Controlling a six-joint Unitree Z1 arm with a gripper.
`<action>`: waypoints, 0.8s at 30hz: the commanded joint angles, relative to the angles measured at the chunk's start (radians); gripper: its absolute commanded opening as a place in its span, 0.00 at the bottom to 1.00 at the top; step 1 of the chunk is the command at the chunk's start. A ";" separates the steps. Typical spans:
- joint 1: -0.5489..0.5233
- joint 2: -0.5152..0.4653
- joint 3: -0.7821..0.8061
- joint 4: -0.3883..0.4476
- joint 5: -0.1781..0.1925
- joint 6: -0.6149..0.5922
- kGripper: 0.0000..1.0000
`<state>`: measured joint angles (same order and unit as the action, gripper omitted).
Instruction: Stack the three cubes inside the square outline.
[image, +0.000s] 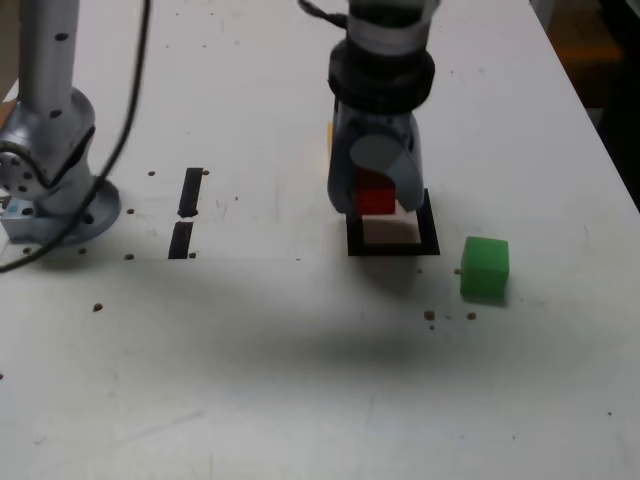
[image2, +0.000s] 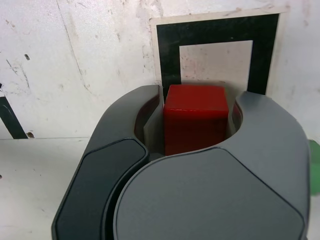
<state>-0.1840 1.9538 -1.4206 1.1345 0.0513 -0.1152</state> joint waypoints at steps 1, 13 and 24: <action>0.004 0.011 0.003 -0.009 0.000 -0.001 0.10; 0.006 0.069 0.006 -0.064 0.024 -0.002 0.19; 0.007 0.046 0.006 -0.060 0.037 0.002 0.98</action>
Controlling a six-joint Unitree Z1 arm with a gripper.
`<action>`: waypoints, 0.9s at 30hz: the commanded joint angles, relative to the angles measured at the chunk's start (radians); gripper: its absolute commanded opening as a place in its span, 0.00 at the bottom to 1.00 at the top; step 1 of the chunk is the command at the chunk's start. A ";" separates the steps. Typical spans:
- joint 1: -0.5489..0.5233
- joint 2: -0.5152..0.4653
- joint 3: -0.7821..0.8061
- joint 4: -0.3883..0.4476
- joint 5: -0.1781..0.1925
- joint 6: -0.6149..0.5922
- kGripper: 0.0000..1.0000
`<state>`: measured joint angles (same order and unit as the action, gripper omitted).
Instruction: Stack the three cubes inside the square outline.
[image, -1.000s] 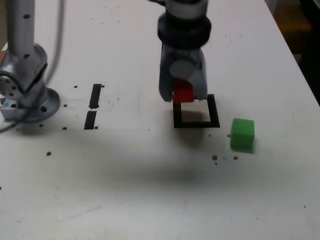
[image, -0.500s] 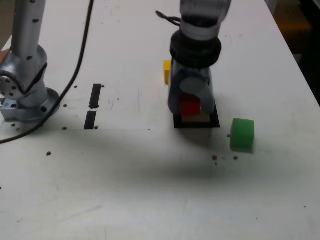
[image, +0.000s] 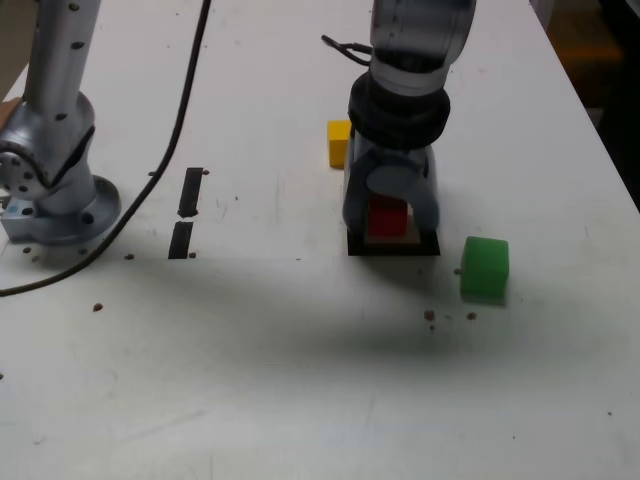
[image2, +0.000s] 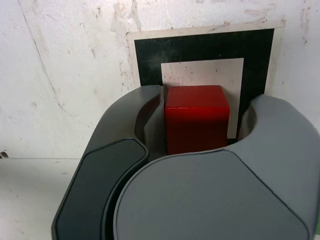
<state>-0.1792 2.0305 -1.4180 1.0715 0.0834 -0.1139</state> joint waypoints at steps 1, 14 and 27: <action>0.002 -0.044 0.007 0.005 0.009 0.000 0.99; 0.151 -0.336 0.140 0.095 0.068 0.042 1.00; 0.310 -0.120 0.083 0.078 0.056 0.262 0.96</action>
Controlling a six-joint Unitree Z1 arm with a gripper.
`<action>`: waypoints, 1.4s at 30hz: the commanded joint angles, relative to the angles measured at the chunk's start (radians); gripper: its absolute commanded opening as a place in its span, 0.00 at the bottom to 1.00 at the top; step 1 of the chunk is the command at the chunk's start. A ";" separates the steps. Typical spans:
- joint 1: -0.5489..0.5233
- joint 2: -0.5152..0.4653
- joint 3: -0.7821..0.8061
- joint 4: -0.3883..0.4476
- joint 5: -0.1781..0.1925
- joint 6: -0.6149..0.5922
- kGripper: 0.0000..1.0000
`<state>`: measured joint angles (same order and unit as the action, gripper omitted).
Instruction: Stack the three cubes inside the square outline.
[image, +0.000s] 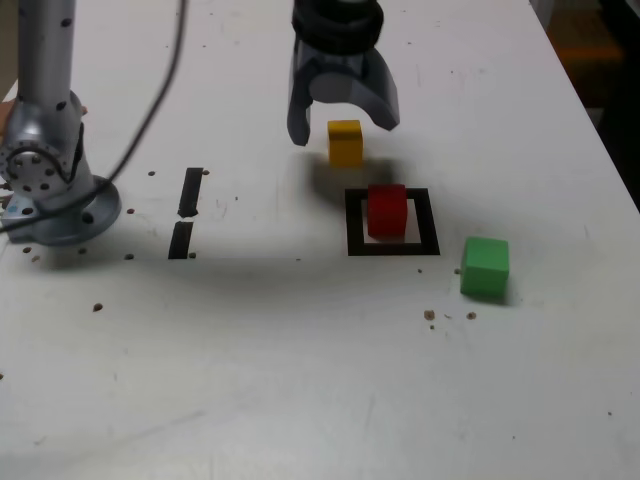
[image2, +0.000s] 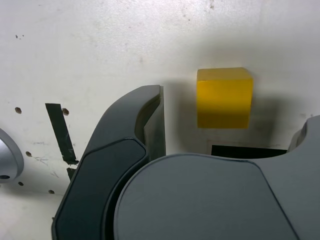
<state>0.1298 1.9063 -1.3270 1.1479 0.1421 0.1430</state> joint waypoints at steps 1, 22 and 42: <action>0.001 0.018 -0.016 0.002 -0.005 0.013 0.94; 0.019 0.079 -0.043 -0.037 0.012 0.027 0.07; -0.300 -0.001 -0.311 0.300 -0.074 -0.161 0.00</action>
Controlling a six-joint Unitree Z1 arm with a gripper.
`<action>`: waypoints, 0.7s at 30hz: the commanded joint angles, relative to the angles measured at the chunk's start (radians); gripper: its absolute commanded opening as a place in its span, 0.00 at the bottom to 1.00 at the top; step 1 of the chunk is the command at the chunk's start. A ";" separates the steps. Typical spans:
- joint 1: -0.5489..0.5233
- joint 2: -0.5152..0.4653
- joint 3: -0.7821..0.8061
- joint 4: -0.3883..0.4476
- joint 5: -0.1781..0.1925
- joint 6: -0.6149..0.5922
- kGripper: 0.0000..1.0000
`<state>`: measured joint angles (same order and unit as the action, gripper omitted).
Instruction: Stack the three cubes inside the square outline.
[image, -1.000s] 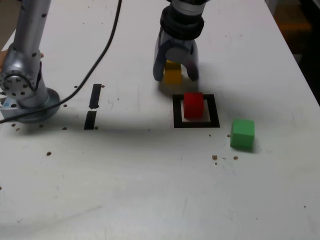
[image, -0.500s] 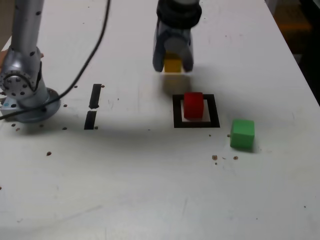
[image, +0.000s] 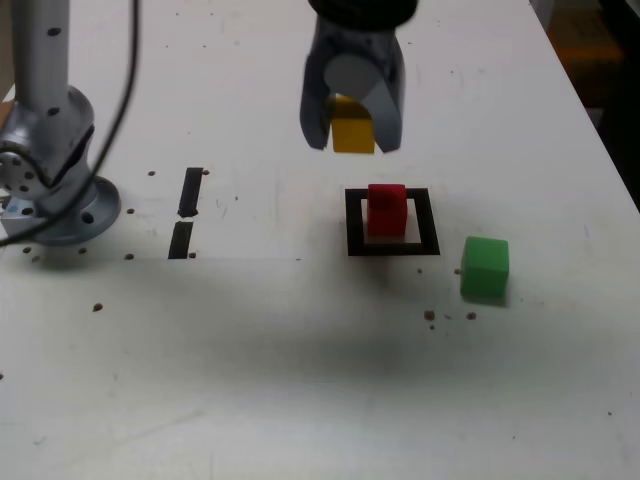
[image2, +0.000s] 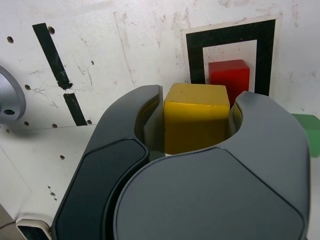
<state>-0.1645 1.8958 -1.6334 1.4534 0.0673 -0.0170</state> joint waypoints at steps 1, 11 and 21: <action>-0.008 0.018 -0.007 -0.010 0.002 0.000 0.00; -0.020 0.084 -0.037 -0.039 0.017 -0.012 0.00; -0.021 0.129 -0.033 -0.071 0.004 -0.016 0.02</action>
<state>-0.1843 2.0226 -1.6627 1.3814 0.0728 -0.0332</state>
